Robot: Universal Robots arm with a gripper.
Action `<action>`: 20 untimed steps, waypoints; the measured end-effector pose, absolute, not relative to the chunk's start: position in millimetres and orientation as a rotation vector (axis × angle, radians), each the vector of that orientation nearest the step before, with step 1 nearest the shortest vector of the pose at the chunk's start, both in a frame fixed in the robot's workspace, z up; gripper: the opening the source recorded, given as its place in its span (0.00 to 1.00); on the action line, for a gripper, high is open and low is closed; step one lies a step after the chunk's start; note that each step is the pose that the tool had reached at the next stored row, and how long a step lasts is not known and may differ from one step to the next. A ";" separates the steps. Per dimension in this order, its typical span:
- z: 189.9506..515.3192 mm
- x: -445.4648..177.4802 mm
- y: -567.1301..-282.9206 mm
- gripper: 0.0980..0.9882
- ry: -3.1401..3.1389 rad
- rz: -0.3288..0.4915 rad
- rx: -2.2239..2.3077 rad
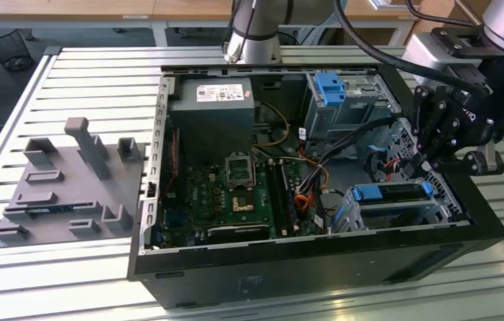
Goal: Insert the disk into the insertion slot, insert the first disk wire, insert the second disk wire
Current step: 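Insert the first disk wire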
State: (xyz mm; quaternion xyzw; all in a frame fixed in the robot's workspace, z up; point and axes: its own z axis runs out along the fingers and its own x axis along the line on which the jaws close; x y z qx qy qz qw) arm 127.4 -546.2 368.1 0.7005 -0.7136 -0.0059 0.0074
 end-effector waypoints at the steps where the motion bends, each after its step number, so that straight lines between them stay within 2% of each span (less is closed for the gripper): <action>1: 368.9 127.5 -546.1 0.01 -2.231 -0.018 2.190; 20: 369.9 142.0 -531.3 0.01 -2.255 -0.019 2.165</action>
